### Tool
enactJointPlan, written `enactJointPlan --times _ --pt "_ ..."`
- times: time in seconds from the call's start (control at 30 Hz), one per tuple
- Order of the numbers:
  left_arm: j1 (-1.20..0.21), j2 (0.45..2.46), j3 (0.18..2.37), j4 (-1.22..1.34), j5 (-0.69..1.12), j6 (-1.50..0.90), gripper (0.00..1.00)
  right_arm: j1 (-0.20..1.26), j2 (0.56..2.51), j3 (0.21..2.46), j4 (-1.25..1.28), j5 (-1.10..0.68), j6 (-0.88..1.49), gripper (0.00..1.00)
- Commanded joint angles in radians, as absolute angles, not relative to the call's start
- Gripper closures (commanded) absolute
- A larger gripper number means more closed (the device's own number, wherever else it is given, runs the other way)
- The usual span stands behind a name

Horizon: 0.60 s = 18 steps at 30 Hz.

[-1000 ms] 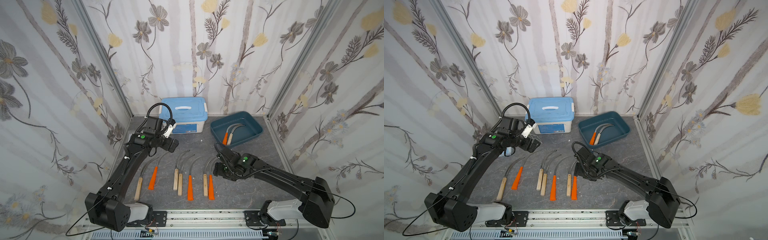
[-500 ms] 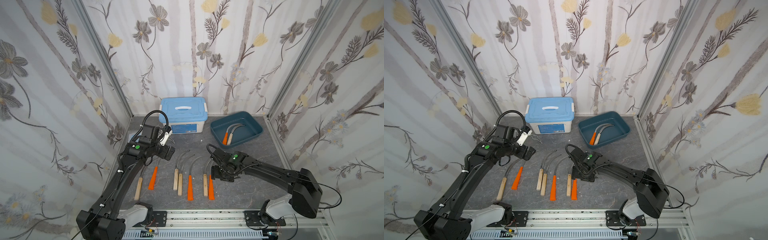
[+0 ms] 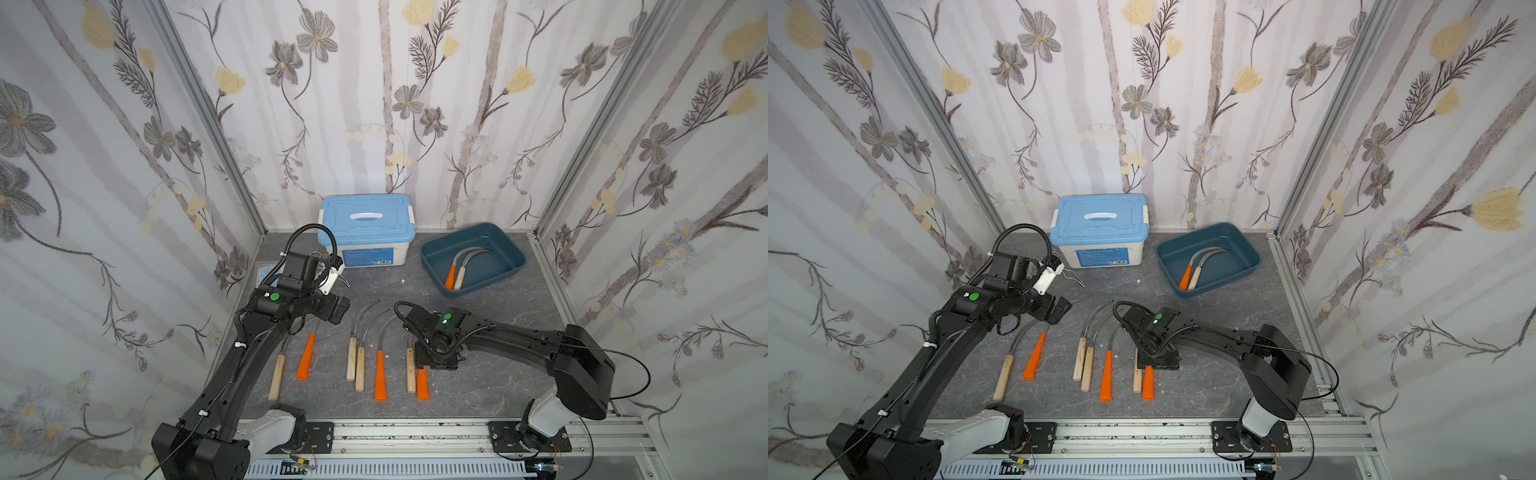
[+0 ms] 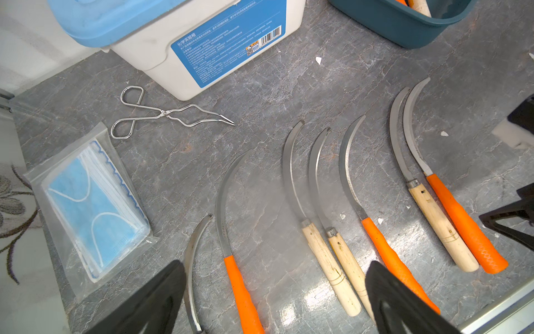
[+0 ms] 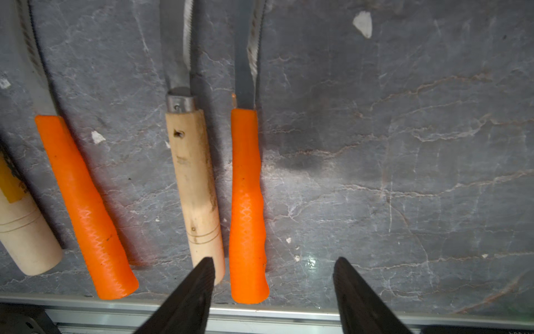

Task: Put small sickles into storage boxes
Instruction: Pick up the sickle at the center of the board.

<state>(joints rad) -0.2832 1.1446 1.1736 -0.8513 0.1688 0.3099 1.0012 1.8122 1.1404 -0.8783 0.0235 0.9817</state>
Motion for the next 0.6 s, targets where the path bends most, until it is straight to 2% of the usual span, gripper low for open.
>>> enactJointPlan --times 0.0,0.57 --pt "-0.283 1.143 1.178 -0.835 0.162 0.311 0.0 1.002 1.85 1.163 -0.854 0.043 0.971 0.34" --pt "-0.283 1.116 1.15 -0.807 0.157 0.303 0.0 0.968 1.963 1.197 -0.83 0.057 0.937 0.38"
